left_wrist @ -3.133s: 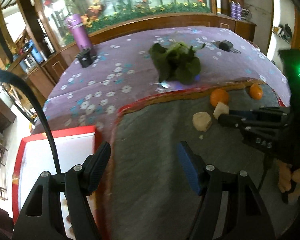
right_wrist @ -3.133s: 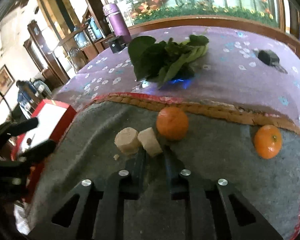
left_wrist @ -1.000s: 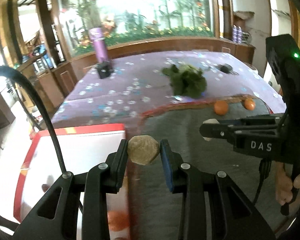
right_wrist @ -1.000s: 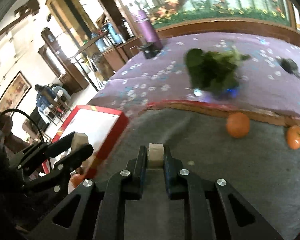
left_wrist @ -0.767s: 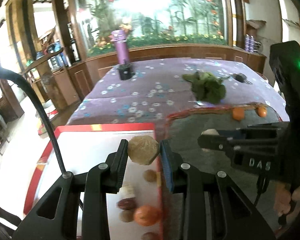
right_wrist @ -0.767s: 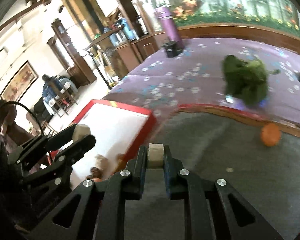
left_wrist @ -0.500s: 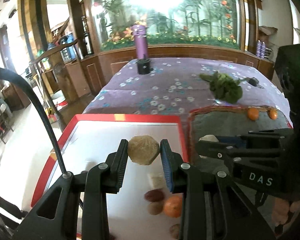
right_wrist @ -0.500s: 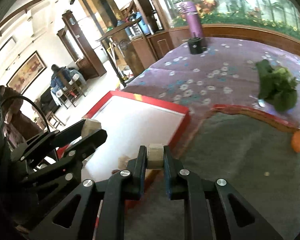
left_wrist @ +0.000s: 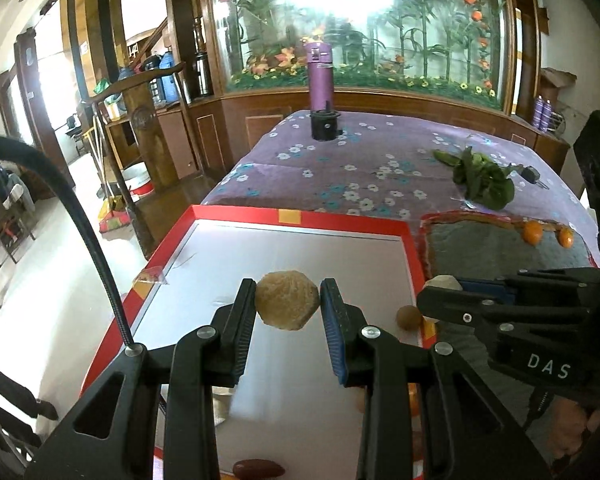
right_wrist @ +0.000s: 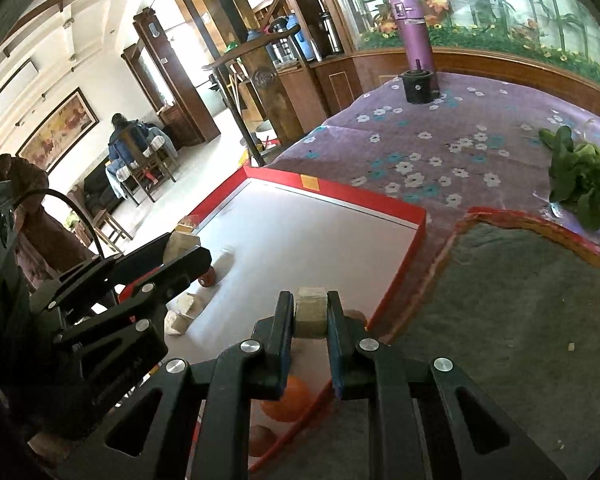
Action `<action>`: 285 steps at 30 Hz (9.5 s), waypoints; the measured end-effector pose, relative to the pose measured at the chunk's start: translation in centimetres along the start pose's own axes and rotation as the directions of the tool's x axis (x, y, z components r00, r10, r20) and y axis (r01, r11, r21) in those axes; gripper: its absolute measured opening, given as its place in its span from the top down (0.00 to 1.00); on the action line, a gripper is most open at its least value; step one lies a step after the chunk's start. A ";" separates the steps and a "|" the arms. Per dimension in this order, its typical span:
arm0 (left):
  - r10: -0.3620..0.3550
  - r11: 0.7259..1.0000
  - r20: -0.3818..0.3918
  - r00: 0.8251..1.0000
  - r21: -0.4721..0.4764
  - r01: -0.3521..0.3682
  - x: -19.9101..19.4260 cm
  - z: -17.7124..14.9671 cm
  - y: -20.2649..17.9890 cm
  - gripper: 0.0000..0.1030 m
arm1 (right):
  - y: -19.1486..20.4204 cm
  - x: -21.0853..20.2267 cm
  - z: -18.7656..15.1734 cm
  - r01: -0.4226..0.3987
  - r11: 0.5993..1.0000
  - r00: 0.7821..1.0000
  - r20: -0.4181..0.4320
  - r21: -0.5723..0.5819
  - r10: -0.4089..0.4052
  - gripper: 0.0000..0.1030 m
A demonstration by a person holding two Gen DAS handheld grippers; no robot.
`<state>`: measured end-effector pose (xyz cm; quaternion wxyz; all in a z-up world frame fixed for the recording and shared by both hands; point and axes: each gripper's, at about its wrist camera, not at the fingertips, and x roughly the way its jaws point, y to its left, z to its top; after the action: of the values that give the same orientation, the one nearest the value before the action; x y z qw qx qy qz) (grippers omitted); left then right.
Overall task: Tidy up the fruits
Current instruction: 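Carry both items over the white tray and open both tools, then move both open tools back over the grey mat, then grasp a tangerine with right tool while left tool grasps another tangerine, then carry both tangerines over the white tray and hold them there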
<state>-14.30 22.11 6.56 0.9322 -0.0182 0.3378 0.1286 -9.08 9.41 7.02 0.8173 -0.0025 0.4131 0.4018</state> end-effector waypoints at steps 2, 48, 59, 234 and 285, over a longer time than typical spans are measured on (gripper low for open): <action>0.003 1.000 -0.001 1.000 -0.008 -0.003 0.1 -0.1 0.5 0.71 | 0.3 0.2 0.0 0.000 1.000 1.000 -0.006 -0.003 0.000 0.85; 0.065 0.995 -0.116 0.991 -0.063 -0.073 4.2 -2.2 4.6 0.71 | 2.8 4.8 -0.3 -0.032 0.999 0.996 -0.081 -0.032 0.029 0.83; 0.102 0.991 -0.147 0.984 -0.068 -0.113 4.5 -2.4 4.9 0.50 | 1.9 3.1 -0.1 -0.119 0.993 0.993 -0.013 0.014 0.119 0.72; 0.173 0.977 0.170 0.970 -0.157 -0.146 -4.3 0.6 3.4 0.69 | 6.9 -3.2 0.0 0.114 0.984 0.973 0.214 -0.134 -0.083 0.67; 0.185 0.969 0.077 0.980 -0.182 -0.168 -0.7 -0.8 6.1 0.69 | 7.1 2.1 -1.0 0.078 0.991 0.992 0.106 -0.111 -0.066 0.67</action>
<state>-16.89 27.77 6.74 0.9266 -0.0637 0.2815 0.2410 -13.66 15.28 7.25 0.8497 -0.0441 0.3466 0.3948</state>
